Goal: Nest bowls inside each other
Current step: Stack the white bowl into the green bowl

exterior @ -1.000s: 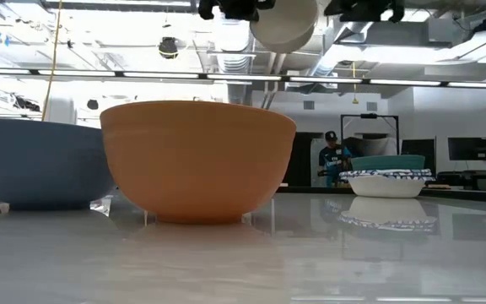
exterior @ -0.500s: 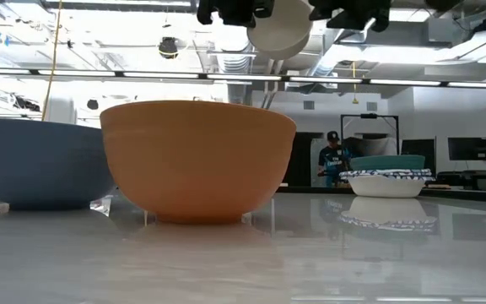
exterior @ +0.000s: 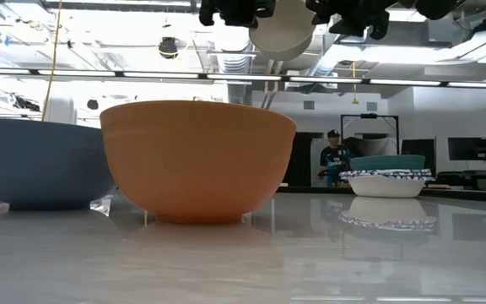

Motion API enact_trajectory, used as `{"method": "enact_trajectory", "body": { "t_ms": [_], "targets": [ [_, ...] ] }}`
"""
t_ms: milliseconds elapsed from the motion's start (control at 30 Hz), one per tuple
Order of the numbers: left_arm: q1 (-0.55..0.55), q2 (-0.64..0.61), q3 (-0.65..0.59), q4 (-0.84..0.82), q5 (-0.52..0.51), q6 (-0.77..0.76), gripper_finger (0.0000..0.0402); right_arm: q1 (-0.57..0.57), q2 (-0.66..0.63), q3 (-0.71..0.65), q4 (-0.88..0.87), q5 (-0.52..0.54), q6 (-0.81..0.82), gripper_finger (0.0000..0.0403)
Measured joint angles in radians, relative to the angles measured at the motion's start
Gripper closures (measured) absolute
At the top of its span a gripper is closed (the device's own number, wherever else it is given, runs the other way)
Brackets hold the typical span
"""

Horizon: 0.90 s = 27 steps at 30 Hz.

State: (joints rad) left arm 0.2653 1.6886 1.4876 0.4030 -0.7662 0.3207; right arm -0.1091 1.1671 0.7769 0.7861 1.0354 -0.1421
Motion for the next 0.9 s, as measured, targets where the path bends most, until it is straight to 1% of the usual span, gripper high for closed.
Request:
{"method": "enact_trajectory", "body": {
  "t_ms": [167, 267, 433, 500, 600, 667, 800, 833, 900],
  "targets": [
    [0.000, 0.000, 0.000, 0.000, 0.046, -0.006, 0.0401, -0.039, 0.000, 0.000, -0.014, -0.084, 0.075, 0.0163],
    [-0.001, 0.000, -0.001, -0.002, 0.050, -0.010, 0.0401, -0.062, 0.000, 0.000, -0.046, -0.125, 0.129, 0.0167],
    [0.000, 0.000, -0.001, -0.004, 0.051, -0.010, 0.0401, -0.079, 0.000, 0.000, -0.087, -0.144, 0.179, 0.0194],
    [0.000, 0.000, -0.001, -0.003, 0.051, -0.010, 0.0401, -0.079, 0.000, 0.000, -0.086, -0.144, 0.180, 0.0215],
    [-0.001, 0.000, -0.001, -0.005, 0.059, -0.020, 0.0401, -0.082, 0.000, 0.001, -0.088, -0.144, 0.183, 0.0259],
    [0.001, 0.009, -0.001, -0.001, 0.092, -0.026, 0.0401, -0.085, -0.001, 0.001, -0.098, -0.135, 0.216, 0.0297],
    [-0.004, 0.014, -0.001, -0.021, 0.123, -0.036, 0.0397, -0.093, -0.001, 0.001, -0.142, -0.112, 0.267, 0.0375],
    [-0.004, 0.014, -0.001, -0.027, 0.136, -0.047, 0.0393, -0.093, -0.001, 0.001, -0.153, -0.103, 0.281, 0.0385],
    [-0.005, 0.014, -0.001, -0.035, 0.147, -0.056, 0.0381, -0.093, -0.003, 0.001, -0.183, -0.094, 0.321, 0.0389]
  ]
}}
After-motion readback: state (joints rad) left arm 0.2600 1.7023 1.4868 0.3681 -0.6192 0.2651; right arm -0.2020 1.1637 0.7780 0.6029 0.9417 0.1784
